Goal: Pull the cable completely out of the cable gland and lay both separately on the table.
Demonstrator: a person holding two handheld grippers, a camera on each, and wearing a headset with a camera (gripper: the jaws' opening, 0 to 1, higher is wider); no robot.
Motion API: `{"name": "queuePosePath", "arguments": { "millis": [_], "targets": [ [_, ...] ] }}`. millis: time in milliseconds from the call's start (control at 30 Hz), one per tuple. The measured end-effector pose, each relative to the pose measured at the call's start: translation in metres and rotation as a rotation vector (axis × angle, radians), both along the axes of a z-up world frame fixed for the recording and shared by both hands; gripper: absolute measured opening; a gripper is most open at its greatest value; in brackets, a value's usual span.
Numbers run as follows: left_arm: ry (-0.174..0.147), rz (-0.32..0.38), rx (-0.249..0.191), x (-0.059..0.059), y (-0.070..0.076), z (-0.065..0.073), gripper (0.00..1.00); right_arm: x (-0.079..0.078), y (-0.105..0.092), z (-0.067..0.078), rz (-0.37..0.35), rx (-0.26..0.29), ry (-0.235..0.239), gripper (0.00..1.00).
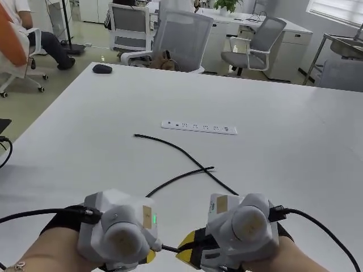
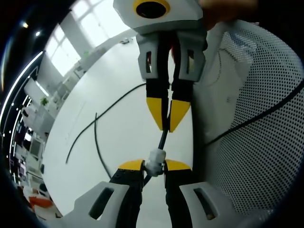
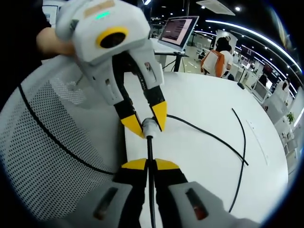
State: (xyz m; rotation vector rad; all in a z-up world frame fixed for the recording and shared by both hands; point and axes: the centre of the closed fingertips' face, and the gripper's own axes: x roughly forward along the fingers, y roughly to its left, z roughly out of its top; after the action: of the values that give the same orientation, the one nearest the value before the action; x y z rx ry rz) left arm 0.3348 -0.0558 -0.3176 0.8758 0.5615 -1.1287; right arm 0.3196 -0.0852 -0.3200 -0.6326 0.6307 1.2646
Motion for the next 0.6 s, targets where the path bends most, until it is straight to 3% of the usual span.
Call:
{"name": "queuePosePath", "arguments": {
  "millis": [233,600],
  "targets": [
    [-0.002,0.010,0.016,0.001,0.004,-0.002,0.18,0.007,-0.019,-0.015,-0.029,-0.113,-0.022,0.03],
    [0.001,0.022,0.008,0.002,0.004,-0.002,0.17,0.020,-0.056,-0.032,-0.140,-0.274,-0.026,0.04]
  ]
}}
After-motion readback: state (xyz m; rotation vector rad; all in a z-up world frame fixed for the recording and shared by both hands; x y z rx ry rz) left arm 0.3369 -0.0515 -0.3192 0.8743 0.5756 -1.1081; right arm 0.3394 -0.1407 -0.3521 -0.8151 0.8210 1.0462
